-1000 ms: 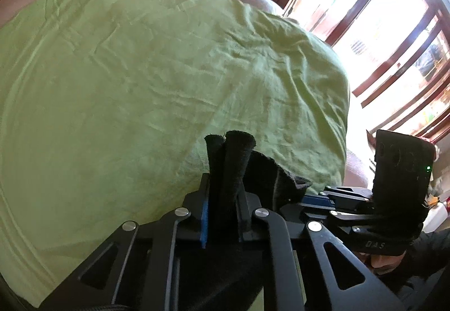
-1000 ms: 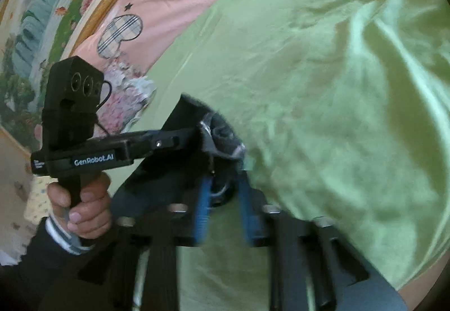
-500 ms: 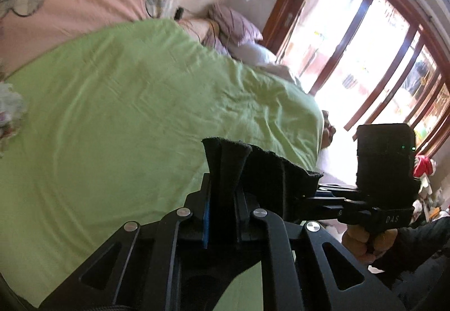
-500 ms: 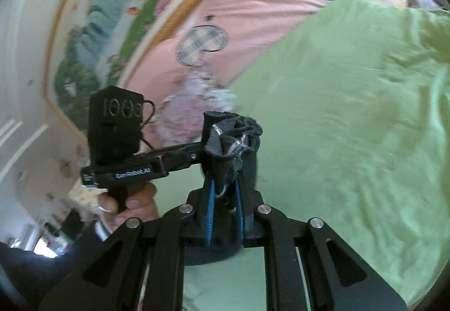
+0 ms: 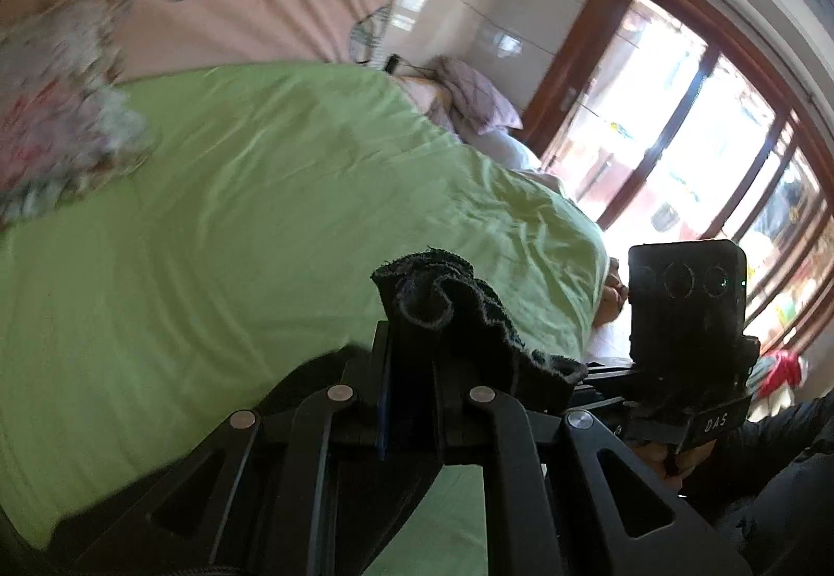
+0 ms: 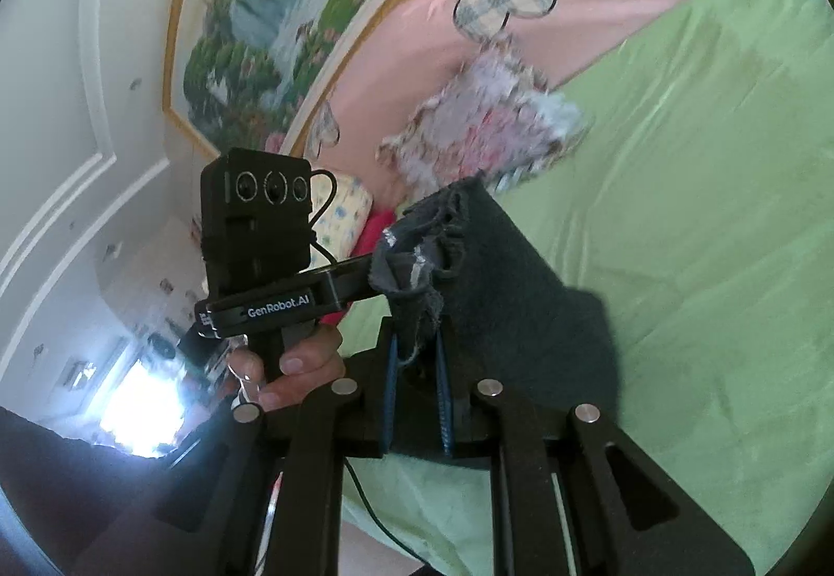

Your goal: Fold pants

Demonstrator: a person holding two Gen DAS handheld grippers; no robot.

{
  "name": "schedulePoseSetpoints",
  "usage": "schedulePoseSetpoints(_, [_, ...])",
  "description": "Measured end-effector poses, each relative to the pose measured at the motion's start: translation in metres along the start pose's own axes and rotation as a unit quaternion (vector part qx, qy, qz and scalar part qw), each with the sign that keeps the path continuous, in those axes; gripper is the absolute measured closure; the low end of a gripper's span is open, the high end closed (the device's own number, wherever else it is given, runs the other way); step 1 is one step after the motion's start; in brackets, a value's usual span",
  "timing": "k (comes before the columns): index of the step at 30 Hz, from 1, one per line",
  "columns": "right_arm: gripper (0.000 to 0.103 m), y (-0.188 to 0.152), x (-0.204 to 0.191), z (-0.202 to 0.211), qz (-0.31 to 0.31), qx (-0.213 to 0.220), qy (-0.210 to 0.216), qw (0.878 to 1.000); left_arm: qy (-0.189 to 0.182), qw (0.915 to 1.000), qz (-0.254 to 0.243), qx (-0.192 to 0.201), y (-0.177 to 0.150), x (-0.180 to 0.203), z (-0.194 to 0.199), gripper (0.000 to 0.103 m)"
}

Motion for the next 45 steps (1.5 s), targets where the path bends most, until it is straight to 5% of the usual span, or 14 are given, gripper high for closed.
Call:
schedulePoseSetpoints(10, [0.088, -0.029, 0.012, -0.072, 0.000, -0.090, -0.007, 0.996, 0.024, 0.9962, 0.084, -0.007, -0.054, -0.063, 0.003, 0.095])
schedulePoseSetpoints(29, [0.079, -0.066, 0.033, -0.113, 0.002, -0.193, -0.057, 0.980, 0.066, 0.9826, 0.172, -0.022, -0.119, -0.105, 0.004, 0.090])
schedulePoseSetpoints(33, [0.062, -0.066, 0.024, -0.115, 0.006, -0.194, -0.045, 0.980, 0.099, 0.9732, 0.208, -0.007, -0.134, -0.114, 0.021, 0.083])
schedulePoseSetpoints(45, [0.061, -0.064, 0.002, -0.118, 0.015, -0.194, -0.021, 0.981, 0.150, 0.9355, 0.313, 0.065, -0.168, -0.124, 0.080, 0.066])
Point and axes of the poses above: each gripper's, at about its wrist camera, not at the fingertips, and z roughly against the way its jaws point, x to its right, y to its top, the point moved 5 cm from there along -z, roughly the way its jaws point, and after that the axes turned 4 degrees about y, right-handed, at the moved point
